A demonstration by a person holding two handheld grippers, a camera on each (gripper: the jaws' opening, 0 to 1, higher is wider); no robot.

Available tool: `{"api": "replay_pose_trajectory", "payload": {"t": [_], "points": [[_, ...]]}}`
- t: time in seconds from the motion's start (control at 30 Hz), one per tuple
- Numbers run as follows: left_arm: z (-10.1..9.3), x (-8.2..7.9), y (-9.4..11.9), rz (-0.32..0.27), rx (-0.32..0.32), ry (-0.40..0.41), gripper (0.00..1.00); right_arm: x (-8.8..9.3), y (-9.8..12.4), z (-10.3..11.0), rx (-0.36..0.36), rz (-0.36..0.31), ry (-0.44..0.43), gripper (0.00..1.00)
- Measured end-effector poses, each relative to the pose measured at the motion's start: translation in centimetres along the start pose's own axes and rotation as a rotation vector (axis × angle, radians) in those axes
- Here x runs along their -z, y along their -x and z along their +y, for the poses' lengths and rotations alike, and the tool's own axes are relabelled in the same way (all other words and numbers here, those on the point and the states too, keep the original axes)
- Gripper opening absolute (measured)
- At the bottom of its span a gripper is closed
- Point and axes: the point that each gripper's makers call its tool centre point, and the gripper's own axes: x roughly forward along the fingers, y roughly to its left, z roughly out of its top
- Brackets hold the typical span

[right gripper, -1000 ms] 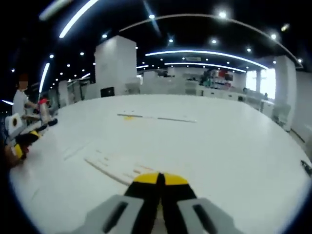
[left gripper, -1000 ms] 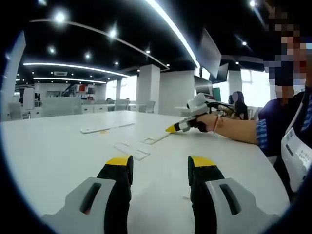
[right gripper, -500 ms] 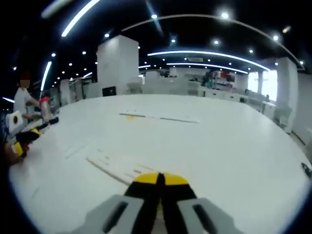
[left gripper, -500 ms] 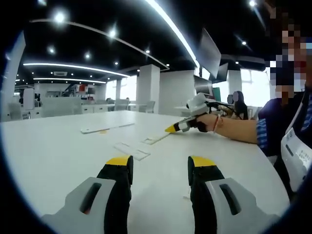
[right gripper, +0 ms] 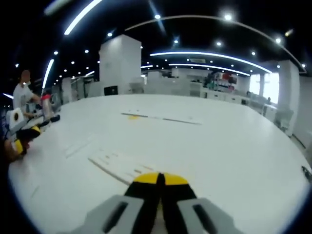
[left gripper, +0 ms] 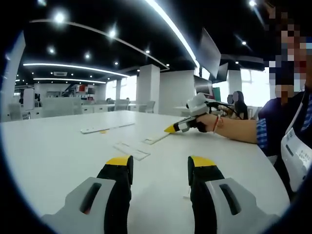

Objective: Locate the socket holder cover, grip the socket holder cover, clip it into the socket holder slot.

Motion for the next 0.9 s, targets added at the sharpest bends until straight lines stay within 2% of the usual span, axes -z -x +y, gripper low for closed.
{"api": "replay_pose_trajectory", "payload": {"t": [0.9], "points": [[0.23,-0.22,-0.02,0.000,-0.006,-0.003,0.46,-0.56,-0.41,0.64,-0.019,-0.011,0.019,0.04]]}}
